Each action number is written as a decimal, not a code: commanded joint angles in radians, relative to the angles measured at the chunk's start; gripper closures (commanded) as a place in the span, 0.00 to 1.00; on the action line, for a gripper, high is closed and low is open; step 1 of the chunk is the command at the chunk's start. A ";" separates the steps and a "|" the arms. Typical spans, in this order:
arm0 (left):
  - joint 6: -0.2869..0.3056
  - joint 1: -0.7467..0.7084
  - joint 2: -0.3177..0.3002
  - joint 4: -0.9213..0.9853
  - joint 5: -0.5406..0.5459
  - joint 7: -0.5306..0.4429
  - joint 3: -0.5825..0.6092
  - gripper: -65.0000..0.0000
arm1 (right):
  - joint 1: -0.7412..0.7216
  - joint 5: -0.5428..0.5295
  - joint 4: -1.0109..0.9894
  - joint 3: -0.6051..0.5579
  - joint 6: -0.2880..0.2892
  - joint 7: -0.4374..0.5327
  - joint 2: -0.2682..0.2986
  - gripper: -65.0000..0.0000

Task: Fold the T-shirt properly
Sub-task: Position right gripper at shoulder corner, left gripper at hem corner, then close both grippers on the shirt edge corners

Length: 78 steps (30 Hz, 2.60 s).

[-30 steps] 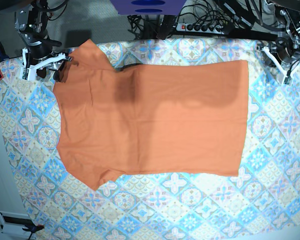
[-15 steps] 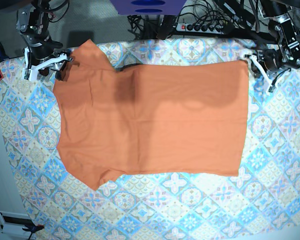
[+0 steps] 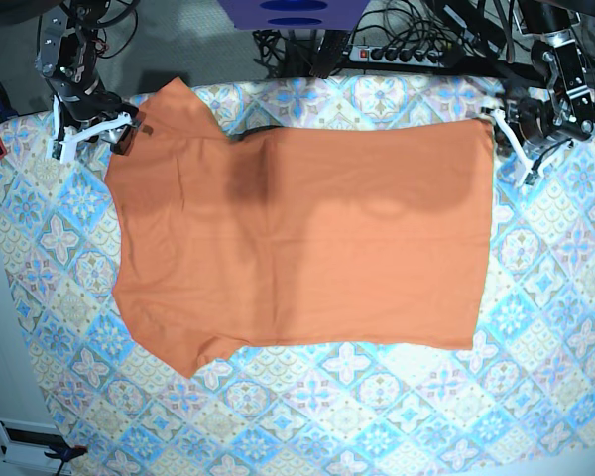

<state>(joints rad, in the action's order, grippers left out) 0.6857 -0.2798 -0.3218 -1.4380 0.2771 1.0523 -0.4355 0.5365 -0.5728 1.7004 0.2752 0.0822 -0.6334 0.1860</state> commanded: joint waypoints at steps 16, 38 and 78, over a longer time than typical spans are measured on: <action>0.012 -0.002 -0.003 -0.004 0.012 0.015 0.005 1.00 | -0.071 -0.120 -0.234 0.005 0.097 0.016 0.019 0.45; 0.012 0.011 0.000 -0.004 -0.042 0.016 0.005 1.00 | 0.009 -0.122 -0.173 0.019 0.095 -0.093 0.011 0.45; 0.012 0.009 0.023 -0.004 -0.039 0.012 0.137 1.00 | -0.102 -0.037 -0.153 -0.104 0.095 -0.105 0.004 0.68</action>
<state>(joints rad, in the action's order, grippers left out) 0.6769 -0.2607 -0.3290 -1.4548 0.1860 1.0740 -0.3225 0.4320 -0.6041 1.5425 0.1734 0.1722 -0.7120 0.1860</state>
